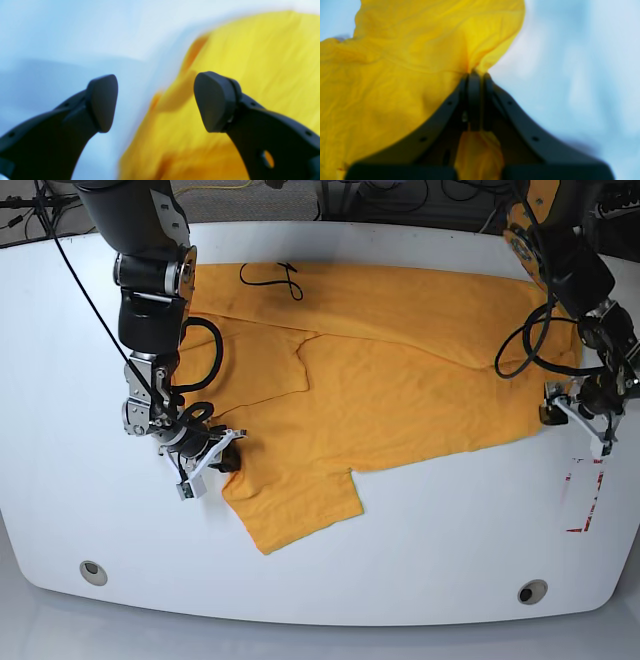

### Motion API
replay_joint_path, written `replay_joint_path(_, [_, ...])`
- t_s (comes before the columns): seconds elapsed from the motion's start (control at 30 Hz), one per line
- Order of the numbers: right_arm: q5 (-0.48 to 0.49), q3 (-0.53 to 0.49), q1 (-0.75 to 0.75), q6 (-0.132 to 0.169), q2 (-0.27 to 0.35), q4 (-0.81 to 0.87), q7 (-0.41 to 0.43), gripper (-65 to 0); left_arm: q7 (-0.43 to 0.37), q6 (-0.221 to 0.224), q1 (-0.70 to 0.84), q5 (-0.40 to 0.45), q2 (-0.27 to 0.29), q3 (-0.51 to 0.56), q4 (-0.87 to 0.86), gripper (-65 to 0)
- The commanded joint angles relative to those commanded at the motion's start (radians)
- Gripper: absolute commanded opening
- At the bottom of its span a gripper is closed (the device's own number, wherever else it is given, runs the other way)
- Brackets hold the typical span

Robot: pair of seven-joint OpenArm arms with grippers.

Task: Fold the T-shirt properly
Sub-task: 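Move the left gripper to the opposite shirt side and pinch its edge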

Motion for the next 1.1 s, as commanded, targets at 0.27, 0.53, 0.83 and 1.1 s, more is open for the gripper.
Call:
replay_joint_path(0.27, [0.000,0.000,-0.015,0.000,0.000,0.000,0.000,-62.9,-0.008,-0.003,-0.077,-0.005,0.005,0.000,-0.163,-18.6])
replay_joint_path(0.53, [0.000,0.000,-0.021,0.000,0.000,0.000,0.002,-62.9,-0.005,-0.006,-0.078,0.000,0.041,0.000,-0.166,-42.5])
replay_joint_path(0.83, [0.000,0.000,-0.031,0.000,0.000,0.003,0.002,-62.9,-0.005,-0.008,-0.028,-0.005,0.041,0.035,-0.057,-60.1])
replay_joint_path(1.1, [0.000,-0.002,-0.031,0.000,0.000,0.057,-0.005,-63.1,0.023,-0.008,0.018,-0.006,0.046,0.124,0.140,-60.1])
